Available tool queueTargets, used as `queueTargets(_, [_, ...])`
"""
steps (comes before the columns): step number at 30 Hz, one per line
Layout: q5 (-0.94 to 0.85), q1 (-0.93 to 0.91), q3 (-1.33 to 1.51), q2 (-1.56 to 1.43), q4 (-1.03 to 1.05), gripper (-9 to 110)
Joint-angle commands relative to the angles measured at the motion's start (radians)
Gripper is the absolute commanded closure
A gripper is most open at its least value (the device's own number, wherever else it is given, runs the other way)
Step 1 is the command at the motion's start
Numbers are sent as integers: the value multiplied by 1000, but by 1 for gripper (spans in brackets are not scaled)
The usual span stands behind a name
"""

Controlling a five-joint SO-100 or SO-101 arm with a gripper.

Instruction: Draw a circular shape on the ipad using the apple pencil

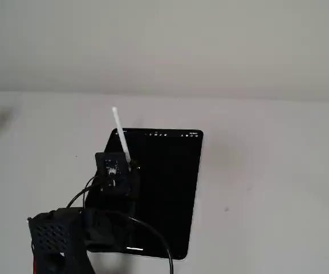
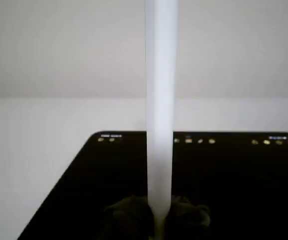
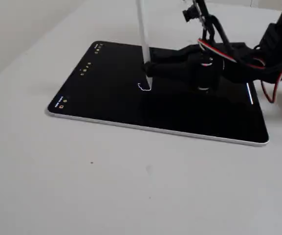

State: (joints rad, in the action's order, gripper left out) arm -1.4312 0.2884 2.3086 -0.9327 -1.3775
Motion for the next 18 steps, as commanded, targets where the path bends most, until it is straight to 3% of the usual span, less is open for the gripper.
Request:
queueTargets(1, [-21,-31,5,-37,15,102])
queueTargets(18, [-41,-66,-110,29,57,102])
